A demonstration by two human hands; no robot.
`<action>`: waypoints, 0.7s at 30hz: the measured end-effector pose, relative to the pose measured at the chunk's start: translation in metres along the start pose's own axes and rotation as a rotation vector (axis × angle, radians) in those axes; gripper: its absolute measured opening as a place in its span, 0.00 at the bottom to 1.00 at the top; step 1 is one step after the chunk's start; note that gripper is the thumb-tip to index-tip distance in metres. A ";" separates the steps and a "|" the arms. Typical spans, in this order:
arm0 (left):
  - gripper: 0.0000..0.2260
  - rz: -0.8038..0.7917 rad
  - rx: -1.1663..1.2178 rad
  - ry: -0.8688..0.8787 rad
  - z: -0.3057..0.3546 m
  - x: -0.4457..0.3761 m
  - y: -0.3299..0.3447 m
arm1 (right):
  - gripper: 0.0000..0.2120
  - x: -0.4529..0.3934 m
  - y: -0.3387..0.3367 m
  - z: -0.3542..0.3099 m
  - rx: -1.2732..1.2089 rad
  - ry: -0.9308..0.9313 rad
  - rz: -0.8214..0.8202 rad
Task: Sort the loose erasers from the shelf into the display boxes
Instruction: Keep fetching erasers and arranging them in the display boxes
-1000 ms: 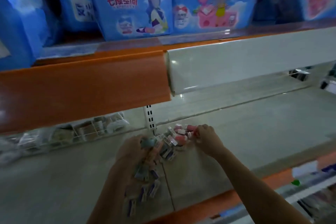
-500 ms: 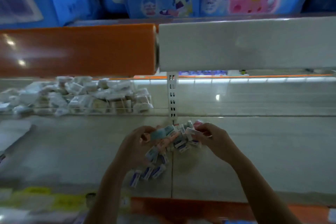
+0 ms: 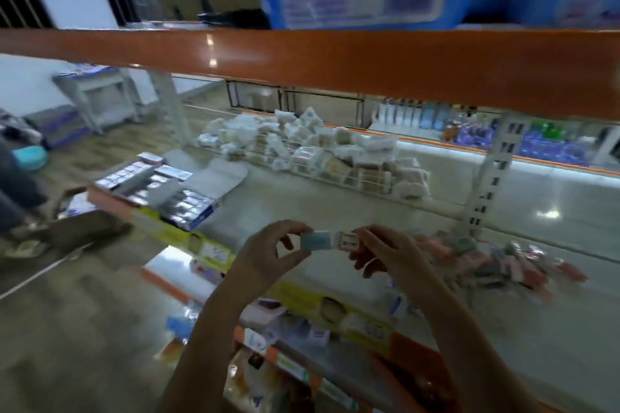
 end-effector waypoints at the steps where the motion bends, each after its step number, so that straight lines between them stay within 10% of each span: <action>1: 0.16 0.014 0.003 -0.009 -0.009 0.002 -0.016 | 0.09 -0.004 0.019 -0.001 -0.011 -0.005 -0.016; 21: 0.15 0.032 0.078 -0.157 -0.198 -0.021 -0.217 | 0.16 -0.105 0.282 0.024 0.225 -0.081 -0.170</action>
Point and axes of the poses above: each hand's wrist, its own x-axis away from the middle knuckle, its own y-axis out of the palm, z = x × y, the point moved 3 cm from there along -x, towards the middle knuckle, and after that the axes turned 9 degrees about z, right-handed, at the moved point
